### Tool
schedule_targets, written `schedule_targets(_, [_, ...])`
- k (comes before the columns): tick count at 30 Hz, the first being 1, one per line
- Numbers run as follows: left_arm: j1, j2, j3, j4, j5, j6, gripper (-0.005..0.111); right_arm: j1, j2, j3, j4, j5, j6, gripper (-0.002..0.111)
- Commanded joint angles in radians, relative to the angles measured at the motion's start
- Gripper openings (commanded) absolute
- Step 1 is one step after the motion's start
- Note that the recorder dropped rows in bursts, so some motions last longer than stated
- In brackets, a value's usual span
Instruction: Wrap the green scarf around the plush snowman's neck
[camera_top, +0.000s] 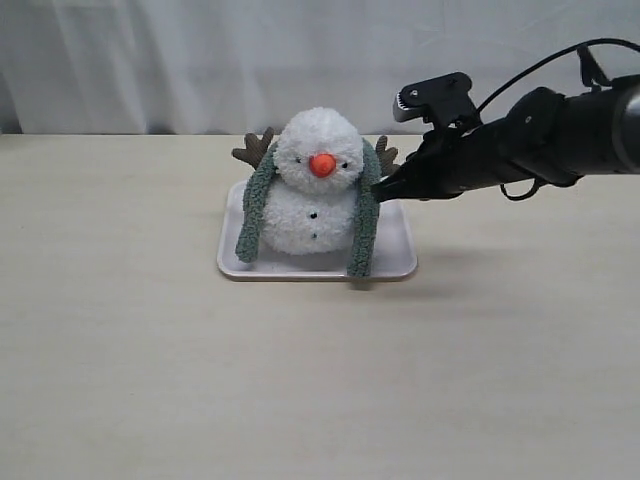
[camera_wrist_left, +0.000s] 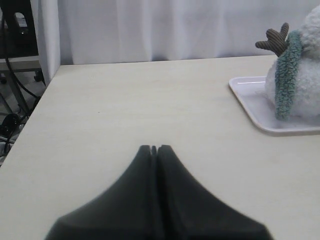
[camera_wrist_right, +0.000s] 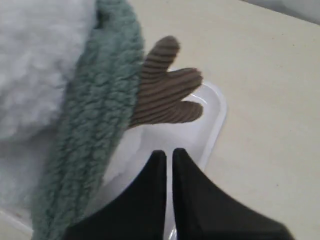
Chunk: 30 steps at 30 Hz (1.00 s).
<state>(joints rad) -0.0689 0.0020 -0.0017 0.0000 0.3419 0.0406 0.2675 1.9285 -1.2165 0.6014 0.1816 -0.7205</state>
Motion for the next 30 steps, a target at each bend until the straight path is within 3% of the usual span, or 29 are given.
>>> schedule_targets(1, [-0.002, -0.002, 0.002, 0.008, -0.029, -0.004, 0.000, -0.081, 0.059, -0.099, 0.202, 0.141, -0.159, 0.004])
schedule_targets(5, [-0.002, -0.002, 0.002, 0.008, -0.029, -0.004, 0.000, -0.143, 0.110, -0.157, 0.663, 0.419, -0.581, 0.004])
schedule_targets(7, [-0.002, -0.002, 0.002, 0.008, -0.029, -0.004, 0.000, -0.163, 0.126, -0.157, 0.825, 0.442, -0.682, 0.004])
schedule_targets(30, [-0.002, -0.002, 0.002, 0.008, -0.029, -0.004, 0.000, -0.096, 0.174, -0.155, 0.848, 0.448, -0.735, 0.004])
